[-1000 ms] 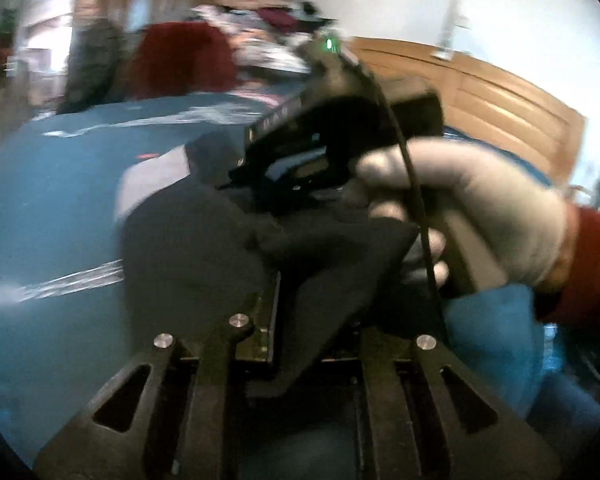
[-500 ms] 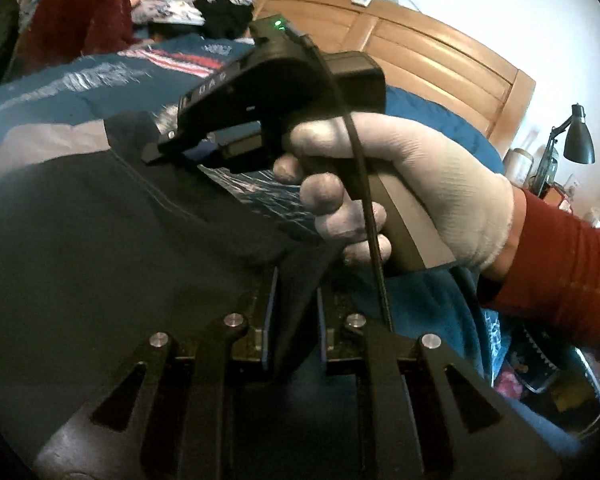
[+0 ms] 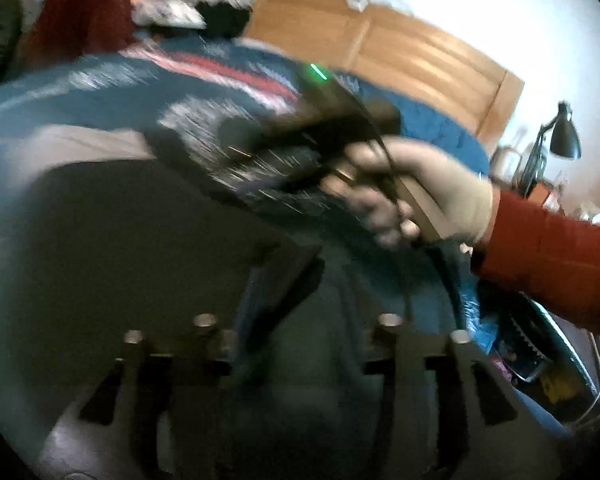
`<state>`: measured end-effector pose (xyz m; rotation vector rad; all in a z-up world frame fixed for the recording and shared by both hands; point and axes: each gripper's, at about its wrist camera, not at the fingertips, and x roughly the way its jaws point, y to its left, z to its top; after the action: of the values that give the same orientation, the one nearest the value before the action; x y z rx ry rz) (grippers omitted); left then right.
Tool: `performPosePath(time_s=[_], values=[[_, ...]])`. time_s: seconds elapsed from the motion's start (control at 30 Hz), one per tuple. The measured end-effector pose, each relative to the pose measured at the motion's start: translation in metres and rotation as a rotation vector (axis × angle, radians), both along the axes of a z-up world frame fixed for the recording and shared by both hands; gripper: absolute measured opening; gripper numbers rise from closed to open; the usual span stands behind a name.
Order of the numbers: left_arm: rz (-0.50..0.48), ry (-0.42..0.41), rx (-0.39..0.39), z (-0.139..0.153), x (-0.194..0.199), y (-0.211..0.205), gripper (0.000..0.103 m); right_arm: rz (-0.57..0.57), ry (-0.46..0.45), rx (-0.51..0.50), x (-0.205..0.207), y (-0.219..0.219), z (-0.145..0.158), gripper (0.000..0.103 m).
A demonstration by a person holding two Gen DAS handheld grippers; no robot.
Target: Fold large clothes
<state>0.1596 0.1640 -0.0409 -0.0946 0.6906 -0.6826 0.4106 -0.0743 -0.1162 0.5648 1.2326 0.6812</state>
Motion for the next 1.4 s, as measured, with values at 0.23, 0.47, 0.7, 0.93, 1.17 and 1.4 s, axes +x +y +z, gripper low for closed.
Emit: performPosePath(time_s=[0.23, 0.47, 0.7, 0.93, 1.17, 1.4], values=[[0.256, 0.039, 0.091, -0.019, -0.037, 0.094, 0.057, -0.024, -0.011, -0.045, -0.089, 0.008, 0.001, 0.058], [0.263, 0.045, 0.139, -0.039, -0.001, 0.08, 0.059, -0.111, -0.002, -0.011, -0.109, -0.001, -0.005, 0.057], [0.189, 0.003, 0.394, -0.045, 0.001, 0.053, 0.032, -0.104, -0.059, -0.146, -0.112, 0.0, -0.003, 0.007], [0.127, 0.083, 0.411, -0.049, -0.028, 0.088, 0.029, -0.1, -0.076, -0.172, -0.116, -0.006, -0.004, 0.007], [0.216, -0.068, 0.179, 0.003, -0.003, 0.103, 0.031, -0.095, -0.079, -0.167, -0.113, -0.007, -0.013, 0.007], [0.12, 0.023, 0.334, -0.033, 0.017, 0.078, 0.033, -0.086, -0.095, -0.178, -0.115, -0.013, -0.016, 0.006]])
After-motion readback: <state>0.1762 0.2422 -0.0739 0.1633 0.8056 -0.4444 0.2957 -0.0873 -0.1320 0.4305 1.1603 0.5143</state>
